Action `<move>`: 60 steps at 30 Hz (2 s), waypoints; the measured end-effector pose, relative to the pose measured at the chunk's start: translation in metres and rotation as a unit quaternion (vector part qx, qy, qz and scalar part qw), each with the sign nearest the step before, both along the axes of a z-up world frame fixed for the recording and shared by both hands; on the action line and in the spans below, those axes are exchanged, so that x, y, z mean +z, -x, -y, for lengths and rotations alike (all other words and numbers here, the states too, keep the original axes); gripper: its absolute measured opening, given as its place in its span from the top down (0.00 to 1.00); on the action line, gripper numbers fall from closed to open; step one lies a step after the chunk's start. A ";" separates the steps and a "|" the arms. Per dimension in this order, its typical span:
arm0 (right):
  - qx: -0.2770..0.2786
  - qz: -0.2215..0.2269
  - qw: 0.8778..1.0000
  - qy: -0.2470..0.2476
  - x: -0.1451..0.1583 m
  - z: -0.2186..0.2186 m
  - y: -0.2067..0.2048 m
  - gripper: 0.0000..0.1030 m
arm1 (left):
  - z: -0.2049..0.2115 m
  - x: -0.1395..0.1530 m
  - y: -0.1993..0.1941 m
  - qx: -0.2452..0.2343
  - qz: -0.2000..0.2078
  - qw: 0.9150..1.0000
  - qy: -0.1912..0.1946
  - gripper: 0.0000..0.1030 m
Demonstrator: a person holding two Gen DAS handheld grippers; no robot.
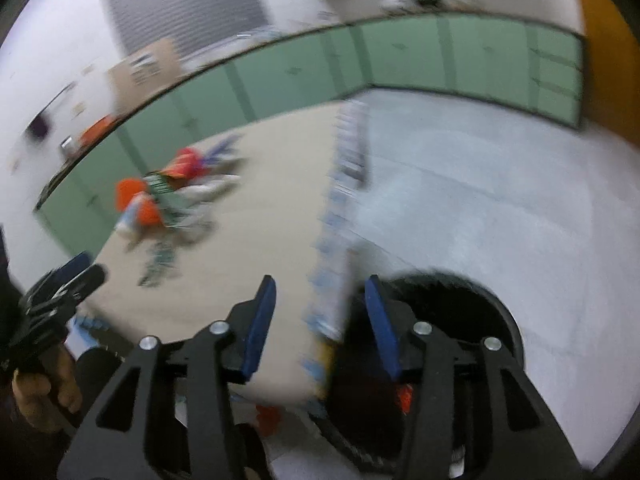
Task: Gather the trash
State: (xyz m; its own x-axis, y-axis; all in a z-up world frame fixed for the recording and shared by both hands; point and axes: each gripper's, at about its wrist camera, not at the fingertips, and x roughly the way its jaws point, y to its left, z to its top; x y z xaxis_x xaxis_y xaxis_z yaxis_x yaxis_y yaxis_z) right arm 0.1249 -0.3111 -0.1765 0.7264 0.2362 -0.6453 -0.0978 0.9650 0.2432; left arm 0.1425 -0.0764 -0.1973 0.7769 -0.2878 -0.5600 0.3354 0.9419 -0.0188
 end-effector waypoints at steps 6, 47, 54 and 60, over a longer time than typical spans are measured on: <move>0.087 0.024 0.996 0.009 0.009 -0.052 -0.042 0.53 | -0.022 0.002 -0.012 0.025 0.011 1.000 -0.008 0.20; 0.195 -0.015 0.980 0.036 -0.035 -0.143 -0.151 0.48 | -0.075 -0.037 -0.062 0.052 -0.017 0.998 0.005 0.32; 0.199 -0.017 0.979 0.037 -0.031 -0.139 -0.131 0.70 | -0.083 -0.036 -0.060 0.060 -0.023 0.998 0.009 0.33; 0.192 -0.033 0.981 0.021 -0.030 -0.127 -0.117 0.73 | -0.076 -0.039 -0.049 0.046 -0.025 0.999 0.005 0.33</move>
